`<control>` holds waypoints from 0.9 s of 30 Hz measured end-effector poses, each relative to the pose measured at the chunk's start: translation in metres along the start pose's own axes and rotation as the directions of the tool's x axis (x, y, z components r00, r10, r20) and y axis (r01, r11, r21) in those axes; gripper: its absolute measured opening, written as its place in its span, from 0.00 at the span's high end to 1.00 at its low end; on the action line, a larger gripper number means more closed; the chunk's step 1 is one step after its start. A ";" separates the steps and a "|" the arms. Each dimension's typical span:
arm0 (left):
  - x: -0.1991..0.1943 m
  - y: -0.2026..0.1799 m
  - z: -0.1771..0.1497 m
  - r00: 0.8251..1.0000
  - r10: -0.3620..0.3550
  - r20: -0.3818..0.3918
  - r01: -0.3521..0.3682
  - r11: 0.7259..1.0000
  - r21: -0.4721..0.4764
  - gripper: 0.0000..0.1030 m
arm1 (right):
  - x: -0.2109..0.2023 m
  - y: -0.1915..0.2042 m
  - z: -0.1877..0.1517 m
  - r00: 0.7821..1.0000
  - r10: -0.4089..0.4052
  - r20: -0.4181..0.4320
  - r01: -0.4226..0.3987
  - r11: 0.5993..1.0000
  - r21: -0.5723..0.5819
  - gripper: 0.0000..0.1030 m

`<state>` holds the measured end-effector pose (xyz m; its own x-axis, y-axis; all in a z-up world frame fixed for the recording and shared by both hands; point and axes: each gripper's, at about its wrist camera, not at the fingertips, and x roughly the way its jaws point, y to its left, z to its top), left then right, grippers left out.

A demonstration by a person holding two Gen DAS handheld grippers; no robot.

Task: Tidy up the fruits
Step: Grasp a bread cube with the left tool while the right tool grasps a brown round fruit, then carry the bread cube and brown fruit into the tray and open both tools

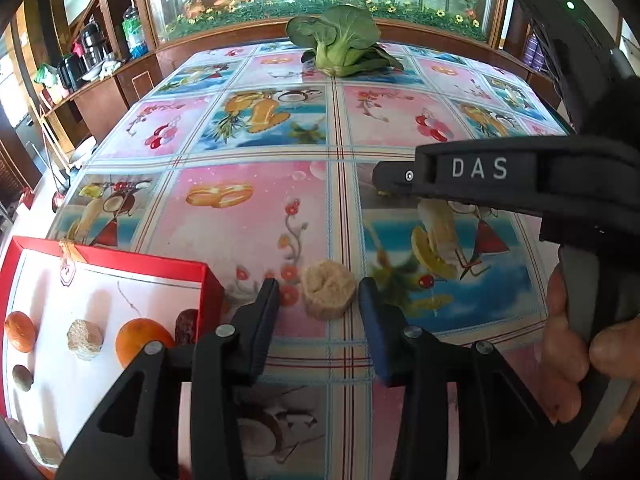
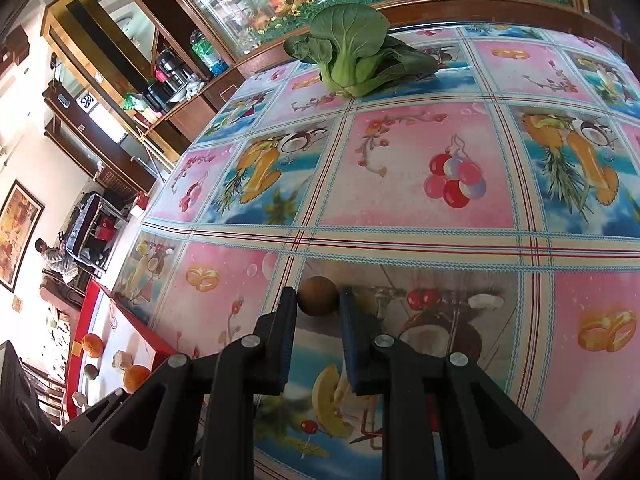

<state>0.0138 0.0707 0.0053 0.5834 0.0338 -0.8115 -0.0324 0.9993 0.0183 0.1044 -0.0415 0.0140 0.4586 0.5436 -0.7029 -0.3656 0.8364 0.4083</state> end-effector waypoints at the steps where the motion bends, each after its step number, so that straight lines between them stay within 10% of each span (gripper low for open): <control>1: 0.000 -0.002 0.000 1.000 0.003 0.006 -0.003 1.000 0.011 0.63 | 0.000 0.001 0.000 1.000 -0.003 0.001 0.003 1.000 -0.001 0.81; 27: -0.124 0.020 -0.026 0.934 0.220 0.280 -0.217 0.975 -0.043 0.71 | -0.058 0.069 -0.024 0.977 0.116 0.179 -0.086 0.982 -0.166 0.81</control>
<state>-0.0802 0.0865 0.0910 0.7650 0.2562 -0.5908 -0.1934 0.9665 0.1687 0.0326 -0.0169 0.0694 0.5511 0.6402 -0.5351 -0.5330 0.7635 0.3646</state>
